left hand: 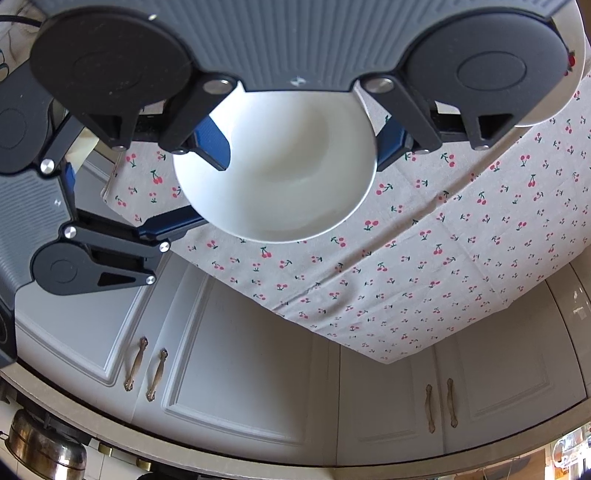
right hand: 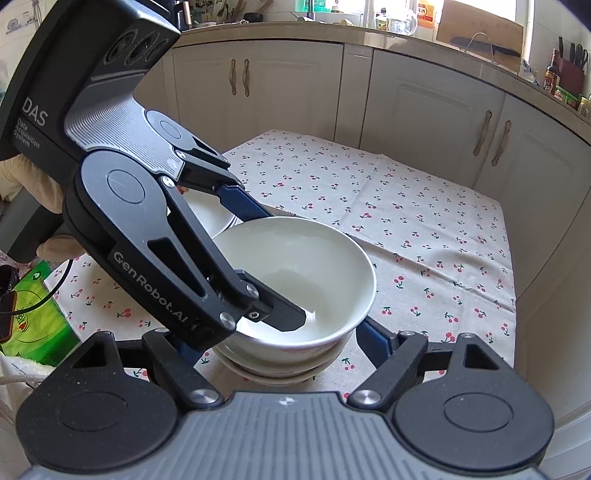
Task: Organize plates and bowls
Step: 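Lower the bowl into the stack and open the left gripper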
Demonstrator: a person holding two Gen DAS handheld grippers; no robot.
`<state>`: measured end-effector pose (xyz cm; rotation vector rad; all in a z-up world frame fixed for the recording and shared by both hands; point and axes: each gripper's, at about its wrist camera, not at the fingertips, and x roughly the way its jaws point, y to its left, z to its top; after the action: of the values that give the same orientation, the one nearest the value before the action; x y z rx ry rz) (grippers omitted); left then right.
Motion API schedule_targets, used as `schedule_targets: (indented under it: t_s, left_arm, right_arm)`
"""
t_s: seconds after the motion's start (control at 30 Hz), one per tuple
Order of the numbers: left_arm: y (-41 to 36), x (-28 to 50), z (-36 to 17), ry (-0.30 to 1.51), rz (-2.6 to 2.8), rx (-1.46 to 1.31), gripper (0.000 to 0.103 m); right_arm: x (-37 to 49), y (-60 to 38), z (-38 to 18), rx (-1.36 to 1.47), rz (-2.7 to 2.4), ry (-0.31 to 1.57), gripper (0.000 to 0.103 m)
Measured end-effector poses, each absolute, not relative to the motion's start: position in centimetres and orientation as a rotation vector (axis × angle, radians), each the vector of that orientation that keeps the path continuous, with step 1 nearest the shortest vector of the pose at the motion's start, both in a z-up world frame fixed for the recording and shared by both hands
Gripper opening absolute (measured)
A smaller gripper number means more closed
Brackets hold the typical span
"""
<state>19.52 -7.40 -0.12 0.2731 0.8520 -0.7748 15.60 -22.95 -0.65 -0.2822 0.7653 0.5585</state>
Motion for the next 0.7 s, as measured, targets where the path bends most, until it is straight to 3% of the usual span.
schedule_targets:
  t_s: [0.7]
  left_arm:
    - [-7.12,19.39,-0.3,0.821,-0.781,0.275,0.082]
  right_arm:
    - [15.76,-22.7,-1.6,-0.291,0.573,0.768,0.088]
